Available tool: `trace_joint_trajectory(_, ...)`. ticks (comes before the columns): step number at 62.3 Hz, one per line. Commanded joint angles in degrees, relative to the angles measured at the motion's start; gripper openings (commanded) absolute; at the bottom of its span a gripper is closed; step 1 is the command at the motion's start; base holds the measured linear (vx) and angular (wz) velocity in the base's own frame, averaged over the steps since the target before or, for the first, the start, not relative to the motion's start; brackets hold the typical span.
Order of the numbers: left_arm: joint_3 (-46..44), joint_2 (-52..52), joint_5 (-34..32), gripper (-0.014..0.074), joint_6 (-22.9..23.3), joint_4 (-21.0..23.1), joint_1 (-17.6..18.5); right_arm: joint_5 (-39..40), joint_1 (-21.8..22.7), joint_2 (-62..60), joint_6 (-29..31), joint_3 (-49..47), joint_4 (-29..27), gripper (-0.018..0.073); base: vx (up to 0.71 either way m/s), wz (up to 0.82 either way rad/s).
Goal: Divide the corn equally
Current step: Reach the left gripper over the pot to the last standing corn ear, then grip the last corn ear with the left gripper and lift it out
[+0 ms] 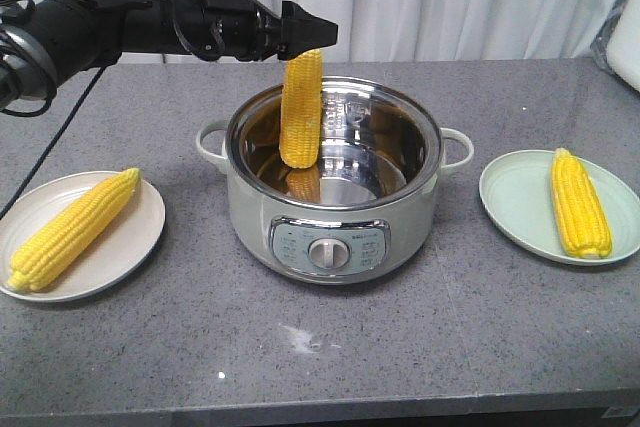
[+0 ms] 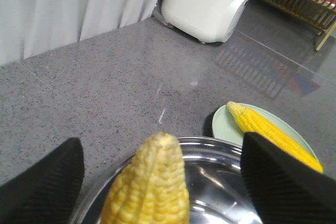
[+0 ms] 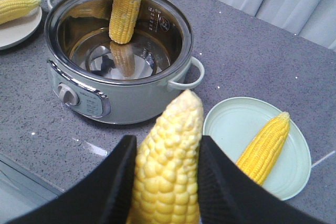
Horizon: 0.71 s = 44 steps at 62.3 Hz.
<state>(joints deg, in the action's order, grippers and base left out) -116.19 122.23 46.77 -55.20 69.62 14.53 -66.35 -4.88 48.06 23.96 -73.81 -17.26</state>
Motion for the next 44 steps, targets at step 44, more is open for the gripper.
trace_joint_trajectory(44, -2.0, 0.1, -0.2, 0.0495, -0.1, 1.8, 0.6, 3.5, 0.3, -0.4, 0.5, -1.2, -0.8, -0.0004, 0.00, 0.00)
